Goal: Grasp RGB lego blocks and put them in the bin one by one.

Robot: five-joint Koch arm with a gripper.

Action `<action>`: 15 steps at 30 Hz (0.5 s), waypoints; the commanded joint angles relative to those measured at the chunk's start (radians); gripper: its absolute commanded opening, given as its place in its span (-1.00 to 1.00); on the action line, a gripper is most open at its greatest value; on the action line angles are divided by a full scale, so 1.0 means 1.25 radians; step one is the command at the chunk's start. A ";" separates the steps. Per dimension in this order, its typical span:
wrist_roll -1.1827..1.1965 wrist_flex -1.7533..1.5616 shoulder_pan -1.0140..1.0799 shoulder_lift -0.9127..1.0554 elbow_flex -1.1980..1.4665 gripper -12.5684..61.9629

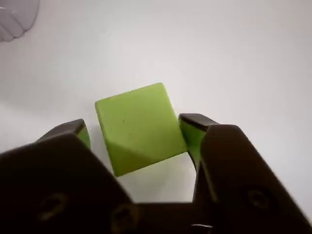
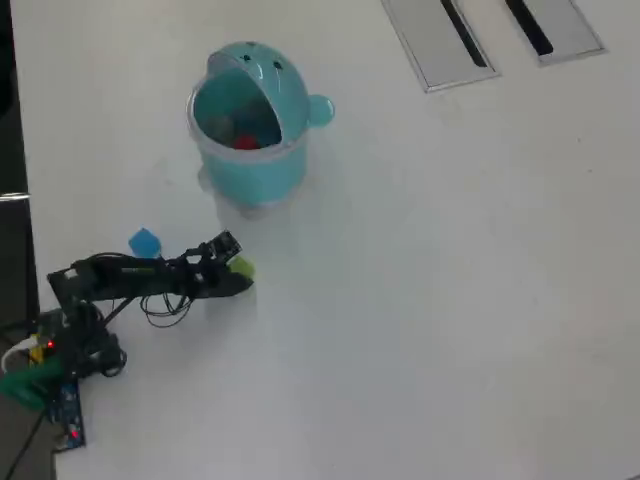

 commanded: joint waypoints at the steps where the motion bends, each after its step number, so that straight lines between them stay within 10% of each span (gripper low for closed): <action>1: -0.015 -0.065 0.004 -0.002 -0.023 0.25; 15: 0.137 -0.121 -0.023 0.032 -0.012 -0.14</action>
